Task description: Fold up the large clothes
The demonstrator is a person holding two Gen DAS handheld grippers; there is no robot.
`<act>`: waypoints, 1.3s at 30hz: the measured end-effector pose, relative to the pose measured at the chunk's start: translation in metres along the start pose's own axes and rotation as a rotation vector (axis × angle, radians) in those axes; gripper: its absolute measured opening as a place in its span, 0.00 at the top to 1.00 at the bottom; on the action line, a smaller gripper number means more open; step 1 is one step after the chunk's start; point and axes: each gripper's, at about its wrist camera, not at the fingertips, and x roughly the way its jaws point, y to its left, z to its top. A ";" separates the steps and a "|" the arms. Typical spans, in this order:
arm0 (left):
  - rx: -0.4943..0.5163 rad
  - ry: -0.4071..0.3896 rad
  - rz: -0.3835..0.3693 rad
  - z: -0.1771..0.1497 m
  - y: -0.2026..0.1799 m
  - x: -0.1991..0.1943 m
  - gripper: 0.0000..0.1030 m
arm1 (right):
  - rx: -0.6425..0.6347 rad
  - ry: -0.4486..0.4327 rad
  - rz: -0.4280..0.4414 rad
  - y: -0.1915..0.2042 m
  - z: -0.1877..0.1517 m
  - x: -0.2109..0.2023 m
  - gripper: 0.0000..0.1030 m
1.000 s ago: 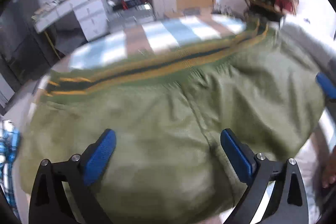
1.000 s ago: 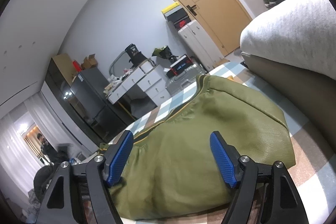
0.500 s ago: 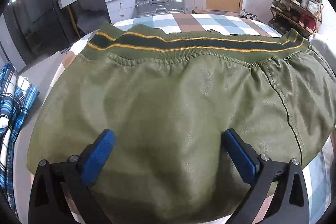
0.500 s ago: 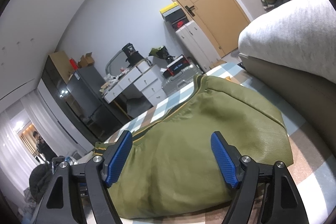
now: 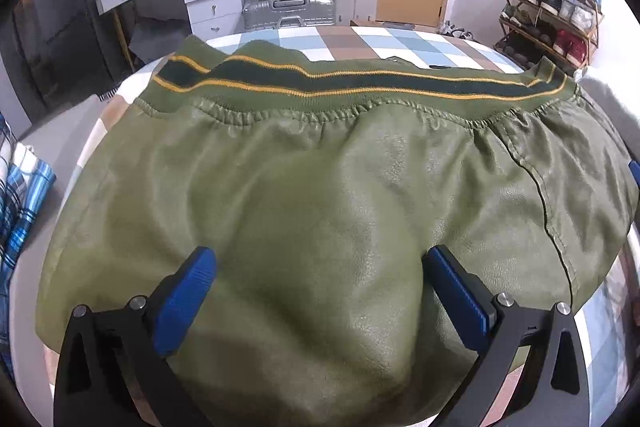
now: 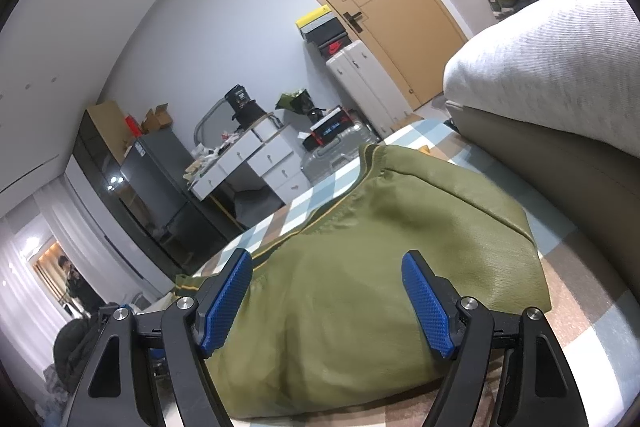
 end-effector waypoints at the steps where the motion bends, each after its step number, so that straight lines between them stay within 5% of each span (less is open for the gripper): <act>1: 0.007 0.001 0.000 0.000 0.000 -0.002 0.01 | 0.001 0.001 0.001 0.000 0.000 0.000 0.24; 6: -0.044 -0.004 -0.001 -0.009 0.025 -0.028 0.01 | -0.003 0.003 0.022 0.001 0.000 0.001 0.22; 11: -0.151 -0.023 0.156 -0.034 0.063 -0.067 0.01 | -0.015 0.008 0.041 0.004 0.000 0.005 0.22; 13: -0.252 0.005 0.148 -0.042 0.085 -0.070 0.01 | -0.016 0.005 0.056 0.005 -0.001 0.004 0.22; 19: -0.525 0.104 -0.049 -0.047 0.130 -0.044 0.01 | -0.019 0.007 0.076 0.007 -0.001 0.006 0.22; 22: -0.567 0.074 -0.065 -0.036 0.132 -0.037 0.01 | -0.014 0.006 0.083 0.007 -0.002 0.006 0.21; 26: -0.662 0.002 -0.200 -0.027 0.138 -0.031 0.02 | -0.005 0.008 0.100 0.006 -0.002 0.005 0.21; 29: -0.761 -0.032 -0.354 -0.023 0.137 -0.021 0.26 | -0.003 0.010 0.101 0.005 -0.002 0.006 0.21; 31: -0.729 -0.084 -0.345 -0.015 0.130 -0.025 0.39 | -0.003 0.004 0.091 0.006 -0.002 0.005 0.21; 34: -0.546 -0.172 -0.198 0.003 0.098 -0.042 0.55 | -0.018 0.017 0.085 0.012 -0.002 0.008 0.21; 39: -0.317 -0.266 -0.053 0.005 0.065 -0.051 0.69 | -0.126 0.223 0.080 0.066 0.013 0.043 0.21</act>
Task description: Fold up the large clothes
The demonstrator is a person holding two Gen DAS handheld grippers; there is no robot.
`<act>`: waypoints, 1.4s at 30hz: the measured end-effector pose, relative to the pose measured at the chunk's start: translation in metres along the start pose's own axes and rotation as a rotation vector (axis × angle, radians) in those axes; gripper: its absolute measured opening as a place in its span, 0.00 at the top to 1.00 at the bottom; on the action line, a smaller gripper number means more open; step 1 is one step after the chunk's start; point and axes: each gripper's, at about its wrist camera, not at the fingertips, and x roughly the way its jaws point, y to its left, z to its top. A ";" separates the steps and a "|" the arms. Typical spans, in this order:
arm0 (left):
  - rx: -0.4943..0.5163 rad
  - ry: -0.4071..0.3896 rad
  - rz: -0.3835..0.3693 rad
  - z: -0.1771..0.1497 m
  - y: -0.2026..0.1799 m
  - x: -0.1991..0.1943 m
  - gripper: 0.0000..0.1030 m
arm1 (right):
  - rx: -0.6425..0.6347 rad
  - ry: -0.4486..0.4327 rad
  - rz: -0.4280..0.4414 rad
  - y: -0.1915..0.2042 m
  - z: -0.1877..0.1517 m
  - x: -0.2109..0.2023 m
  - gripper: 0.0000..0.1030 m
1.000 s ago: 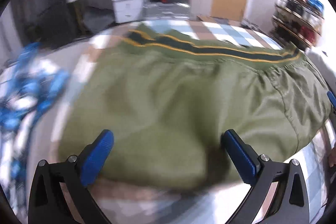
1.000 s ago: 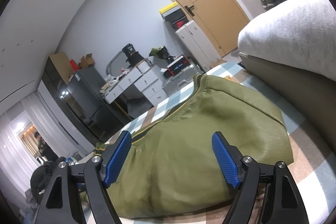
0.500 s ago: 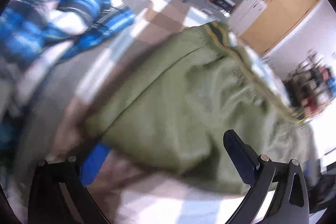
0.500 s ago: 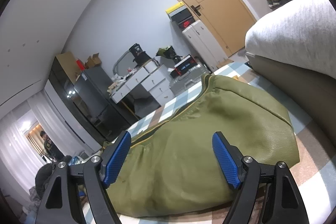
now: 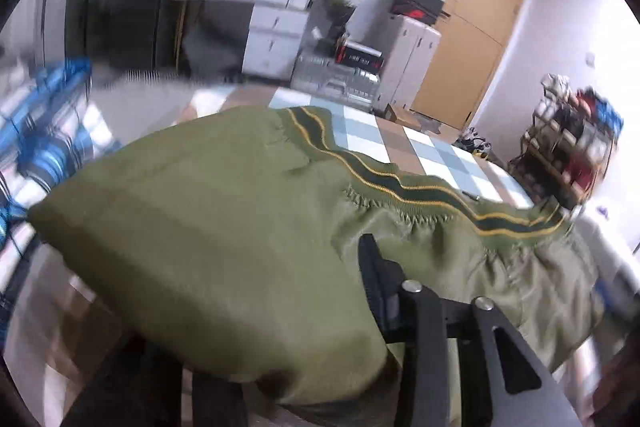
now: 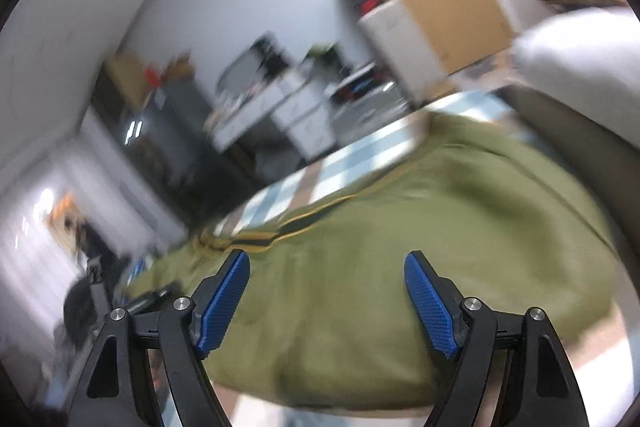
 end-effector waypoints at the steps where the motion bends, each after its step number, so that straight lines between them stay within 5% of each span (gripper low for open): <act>1: 0.030 -0.013 0.000 -0.004 -0.002 -0.001 0.69 | -0.054 0.040 0.004 0.022 0.013 0.010 0.21; 4: 0.066 -0.040 0.003 -0.009 -0.004 -0.003 0.70 | -0.193 0.143 0.066 0.091 0.050 0.047 0.09; 7: 0.147 -0.072 0.041 -0.011 -0.013 -0.003 0.70 | -0.271 0.290 0.163 0.155 0.079 0.105 0.09; 11: 0.243 -0.116 0.077 -0.014 -0.027 -0.008 0.70 | -0.283 0.622 0.172 0.232 0.089 0.210 0.10; 16: 0.381 -0.153 0.107 -0.023 -0.042 -0.016 0.70 | -0.393 0.957 0.014 0.306 0.053 0.316 0.11; 22: 0.405 -0.122 0.105 -0.020 -0.036 -0.011 0.70 | -0.788 1.246 -0.321 0.344 -0.027 0.391 0.12; 25: 0.426 -0.116 0.110 -0.021 -0.037 -0.012 0.70 | -0.946 1.319 -0.480 0.332 -0.060 0.407 0.12; 28: 0.428 -0.111 0.115 -0.023 -0.038 -0.013 0.70 | -1.063 1.345 -0.577 0.320 -0.080 0.413 0.30; 33: 0.392 -0.158 0.110 -0.023 -0.033 -0.025 0.75 | -1.138 1.295 -0.497 0.327 -0.082 0.394 0.67; 42: 0.368 -0.177 0.126 -0.017 0.015 -0.067 0.86 | -1.008 1.165 -0.310 0.342 -0.046 0.371 0.79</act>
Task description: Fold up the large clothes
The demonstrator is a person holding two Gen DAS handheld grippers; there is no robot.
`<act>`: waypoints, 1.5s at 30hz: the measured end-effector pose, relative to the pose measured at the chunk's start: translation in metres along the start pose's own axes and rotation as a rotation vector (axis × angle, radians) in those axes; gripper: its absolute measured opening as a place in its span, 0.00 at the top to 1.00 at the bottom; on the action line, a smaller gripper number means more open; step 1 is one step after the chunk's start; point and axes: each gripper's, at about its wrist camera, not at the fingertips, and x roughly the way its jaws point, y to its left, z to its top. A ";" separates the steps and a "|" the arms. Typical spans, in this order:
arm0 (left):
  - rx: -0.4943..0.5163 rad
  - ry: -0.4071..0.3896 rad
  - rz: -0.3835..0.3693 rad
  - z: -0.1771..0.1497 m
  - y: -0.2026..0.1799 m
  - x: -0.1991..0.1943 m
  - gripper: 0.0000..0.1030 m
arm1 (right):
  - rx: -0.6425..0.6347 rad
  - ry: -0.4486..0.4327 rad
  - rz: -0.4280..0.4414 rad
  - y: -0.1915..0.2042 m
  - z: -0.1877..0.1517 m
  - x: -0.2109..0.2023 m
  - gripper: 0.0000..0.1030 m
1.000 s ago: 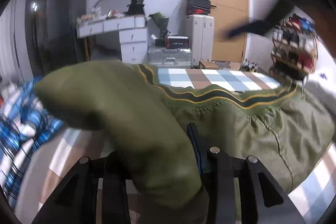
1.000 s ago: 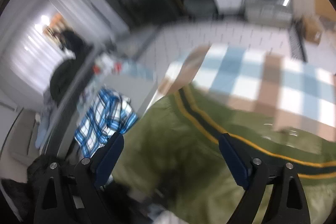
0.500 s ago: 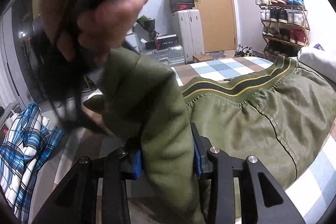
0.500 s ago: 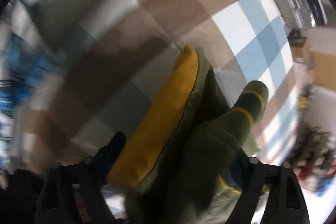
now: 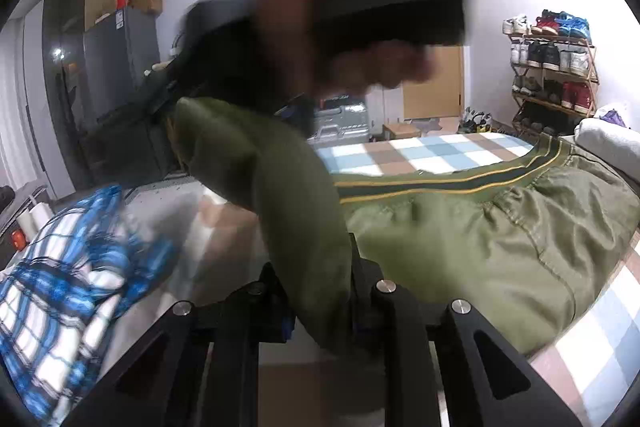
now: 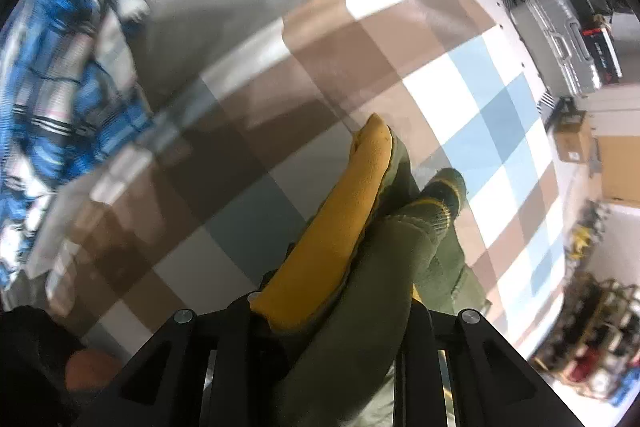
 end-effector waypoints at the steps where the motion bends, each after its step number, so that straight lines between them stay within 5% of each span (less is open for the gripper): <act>1: 0.002 -0.001 0.008 0.000 0.004 -0.003 0.86 | 0.025 -0.043 0.057 -0.005 -0.004 -0.009 0.79; 7: 0.034 -0.050 0.109 0.024 0.017 -0.033 0.87 | 0.070 -0.276 0.257 -0.021 -0.028 -0.060 0.80; 11: 0.062 -0.150 0.122 0.057 0.006 -0.067 0.87 | 0.134 -0.478 0.449 -0.043 -0.055 -0.105 0.80; 18: 0.237 -0.266 -0.052 0.109 -0.099 -0.103 0.87 | 0.382 -0.819 0.699 -0.155 -0.212 -0.137 0.82; 21: 0.306 -0.202 -0.195 0.109 -0.159 -0.094 0.87 | 0.487 -0.840 0.665 -0.193 -0.282 -0.105 0.82; 26: 0.402 0.088 -0.417 0.062 -0.235 -0.050 0.85 | 0.680 -0.677 0.659 -0.235 -0.354 0.023 0.82; 31: 0.278 0.223 -0.560 0.060 -0.224 -0.067 0.81 | 0.695 -0.828 0.777 -0.234 -0.390 0.075 0.79; 33: 0.177 0.227 -0.602 0.070 -0.202 -0.078 0.59 | 0.687 -0.855 0.760 -0.233 -0.396 0.076 0.77; 35: 0.118 0.173 -0.498 0.077 -0.177 -0.082 0.33 | 0.690 -0.852 0.744 -0.233 -0.402 0.084 0.76; 38: 0.067 0.171 -0.408 0.074 -0.158 -0.058 0.30 | 0.674 -0.854 0.680 -0.222 -0.408 0.083 0.76; 41: -0.058 0.364 -0.487 0.054 -0.146 -0.003 0.31 | 0.653 -0.821 0.501 -0.209 -0.427 0.075 0.75; 45: 0.086 0.279 -0.408 0.041 -0.177 -0.013 0.31 | 0.583 -0.756 0.243 -0.181 -0.443 0.046 0.74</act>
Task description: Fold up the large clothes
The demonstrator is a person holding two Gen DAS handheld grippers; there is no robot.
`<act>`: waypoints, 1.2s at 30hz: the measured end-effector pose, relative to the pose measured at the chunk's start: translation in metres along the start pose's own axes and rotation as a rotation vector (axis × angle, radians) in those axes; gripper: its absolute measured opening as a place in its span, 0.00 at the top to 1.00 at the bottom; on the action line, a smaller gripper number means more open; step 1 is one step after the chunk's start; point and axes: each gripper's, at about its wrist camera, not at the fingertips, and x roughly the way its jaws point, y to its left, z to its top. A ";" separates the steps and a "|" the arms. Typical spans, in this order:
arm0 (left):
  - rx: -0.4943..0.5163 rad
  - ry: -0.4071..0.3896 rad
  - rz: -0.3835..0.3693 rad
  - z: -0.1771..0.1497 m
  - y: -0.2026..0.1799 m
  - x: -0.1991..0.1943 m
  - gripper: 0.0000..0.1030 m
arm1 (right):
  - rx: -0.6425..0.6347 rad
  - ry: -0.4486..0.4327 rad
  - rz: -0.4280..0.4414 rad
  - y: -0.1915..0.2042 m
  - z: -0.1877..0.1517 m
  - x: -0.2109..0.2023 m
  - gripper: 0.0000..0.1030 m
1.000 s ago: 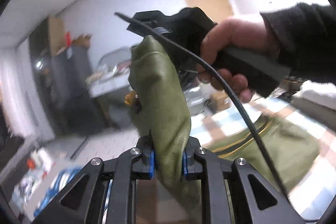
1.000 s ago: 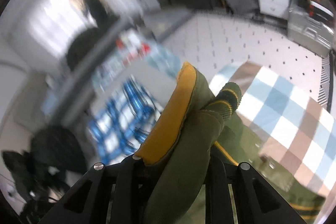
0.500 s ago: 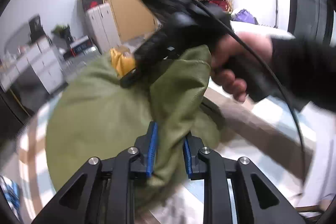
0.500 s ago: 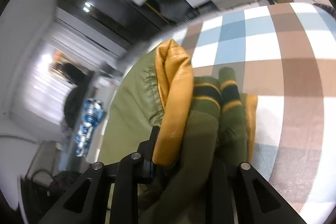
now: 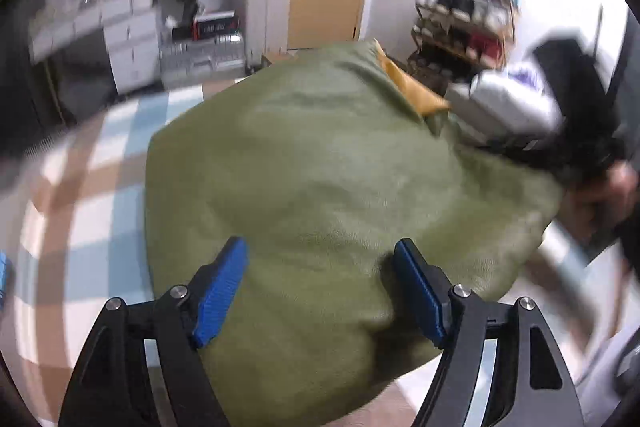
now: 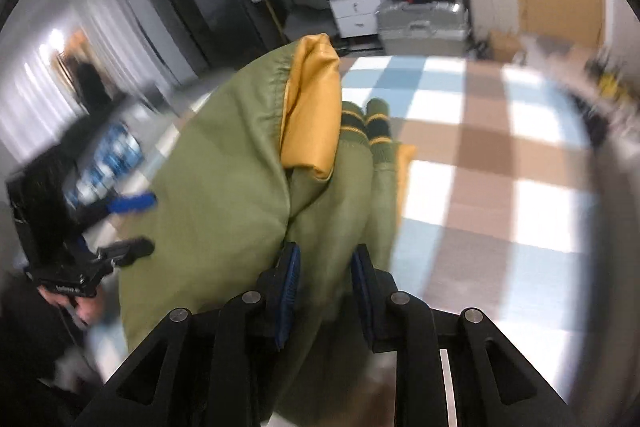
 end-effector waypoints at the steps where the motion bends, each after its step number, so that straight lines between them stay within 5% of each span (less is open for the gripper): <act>1: 0.012 -0.009 0.013 -0.004 -0.004 -0.001 0.31 | -0.017 -0.013 -0.030 0.005 -0.001 -0.010 0.73; 6: -0.019 -0.050 -0.013 -0.015 0.013 -0.010 0.31 | -0.108 -0.150 -0.005 0.060 0.010 -0.063 0.73; 8: -0.019 -0.069 -0.012 -0.020 0.034 -0.013 0.31 | -0.141 -0.117 -0.031 0.075 0.007 -0.051 0.74; 12: -0.039 -0.093 -0.031 -0.017 0.040 -0.005 0.31 | -0.094 0.094 -0.166 0.068 -0.021 0.014 0.83; 22: 0.051 -0.104 0.059 -0.019 0.019 0.007 0.23 | 0.092 -0.024 -0.216 0.056 -0.063 0.031 0.82; 27: 0.021 -0.116 0.043 -0.019 0.027 0.007 0.22 | 0.015 0.096 -0.281 0.066 -0.034 0.031 0.81; 31: 0.016 -0.120 0.035 -0.020 0.029 0.006 0.22 | -0.049 -0.016 -0.279 0.083 0.005 0.003 0.80; 36: 0.019 -0.122 0.036 -0.020 0.030 0.007 0.22 | -0.158 -0.056 -0.333 0.104 0.064 0.012 0.81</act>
